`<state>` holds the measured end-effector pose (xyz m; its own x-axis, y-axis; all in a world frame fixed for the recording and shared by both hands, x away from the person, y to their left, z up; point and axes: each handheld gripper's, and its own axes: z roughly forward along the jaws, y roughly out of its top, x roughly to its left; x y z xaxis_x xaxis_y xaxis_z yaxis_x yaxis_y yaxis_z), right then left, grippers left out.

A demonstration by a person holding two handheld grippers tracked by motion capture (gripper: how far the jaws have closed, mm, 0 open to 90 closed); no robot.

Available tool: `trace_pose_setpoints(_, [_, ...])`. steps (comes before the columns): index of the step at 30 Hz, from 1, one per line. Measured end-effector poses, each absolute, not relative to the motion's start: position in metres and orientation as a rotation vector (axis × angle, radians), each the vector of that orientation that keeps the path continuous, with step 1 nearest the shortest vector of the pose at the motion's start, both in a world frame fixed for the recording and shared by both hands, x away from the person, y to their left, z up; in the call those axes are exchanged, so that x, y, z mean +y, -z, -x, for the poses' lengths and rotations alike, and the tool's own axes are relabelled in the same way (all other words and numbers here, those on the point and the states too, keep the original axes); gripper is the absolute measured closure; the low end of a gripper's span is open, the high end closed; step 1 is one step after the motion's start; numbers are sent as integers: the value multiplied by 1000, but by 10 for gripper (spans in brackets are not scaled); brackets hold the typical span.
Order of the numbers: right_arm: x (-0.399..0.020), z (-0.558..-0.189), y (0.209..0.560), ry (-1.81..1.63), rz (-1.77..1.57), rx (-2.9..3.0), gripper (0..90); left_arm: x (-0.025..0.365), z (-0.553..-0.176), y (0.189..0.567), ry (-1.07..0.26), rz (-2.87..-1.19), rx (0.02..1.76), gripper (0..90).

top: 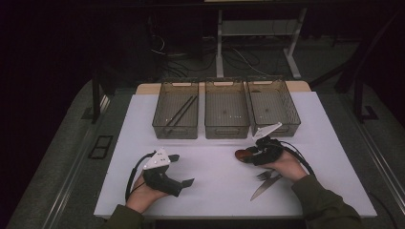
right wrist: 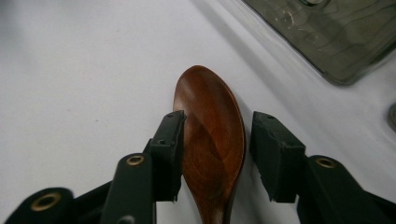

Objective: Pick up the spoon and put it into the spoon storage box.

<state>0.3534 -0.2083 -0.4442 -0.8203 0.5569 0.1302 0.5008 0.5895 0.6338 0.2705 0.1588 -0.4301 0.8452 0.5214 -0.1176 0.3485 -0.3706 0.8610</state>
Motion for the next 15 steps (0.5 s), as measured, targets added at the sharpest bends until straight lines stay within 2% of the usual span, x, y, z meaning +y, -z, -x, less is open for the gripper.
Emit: trace_pose_setpoints(15, [-203,-349,443,-1044,-834,2787,749,158,-270,430,-211,-1998,634,0])
